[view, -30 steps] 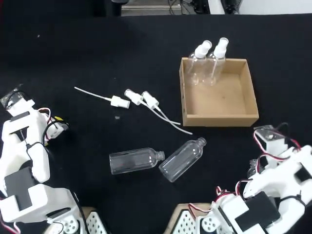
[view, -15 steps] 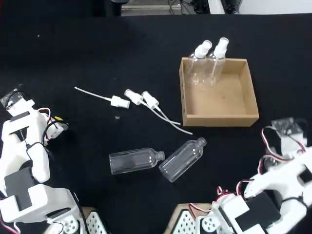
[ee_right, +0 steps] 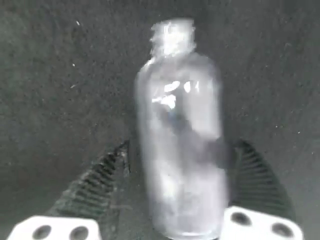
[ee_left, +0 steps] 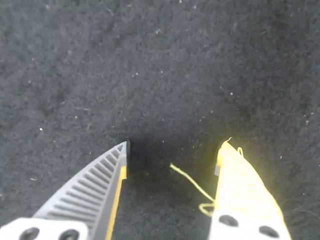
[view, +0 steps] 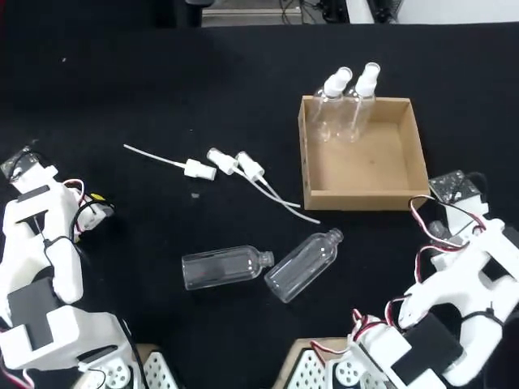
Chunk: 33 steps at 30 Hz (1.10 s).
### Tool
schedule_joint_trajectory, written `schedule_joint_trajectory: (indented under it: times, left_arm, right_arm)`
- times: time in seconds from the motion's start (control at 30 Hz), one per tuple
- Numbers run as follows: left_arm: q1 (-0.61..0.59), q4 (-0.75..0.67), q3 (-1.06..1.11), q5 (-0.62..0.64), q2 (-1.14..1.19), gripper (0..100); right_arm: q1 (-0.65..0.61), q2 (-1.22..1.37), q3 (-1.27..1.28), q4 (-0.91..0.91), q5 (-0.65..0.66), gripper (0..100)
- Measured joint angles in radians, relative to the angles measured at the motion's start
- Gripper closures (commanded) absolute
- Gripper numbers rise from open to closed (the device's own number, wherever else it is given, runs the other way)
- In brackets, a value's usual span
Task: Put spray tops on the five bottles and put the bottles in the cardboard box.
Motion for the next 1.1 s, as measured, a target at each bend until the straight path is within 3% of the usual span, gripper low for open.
schedule_joint_trajectory:
  times: [0.37,0.57,0.63,0.73,0.8,0.9,1.1]
  left_arm:
    - [0.000,0.000,0.000,0.000,0.000,72]
    - [0.000,0.000,0.000,0.000,0.000,72]
    - [0.000,0.000,0.000,0.000,0.000,72]
    - [0.000,0.000,0.000,0.000,0.000,72]
    - [0.000,0.000,0.000,0.000,0.000,72]
    - [0.000,0.000,0.000,0.000,0.000,72]
    - [0.000,0.000,0.000,0.000,0.000,72]
  right_arm:
    - [0.000,0.000,0.000,-0.003,0.000,68.0]
    - [-0.002,0.126,-0.002,-0.104,0.000,69.1]
    - [-0.002,0.172,-0.002,-0.107,0.000,76.6]
    - [-0.002,0.184,-0.028,-0.081,0.000,98.9]
    - [-0.002,0.184,-0.068,-0.064,0.000,95.3]
    - [-0.002,0.184,-0.084,-0.025,0.000,98.6]
    - [-0.003,0.166,-0.164,0.224,-0.035,98.8]
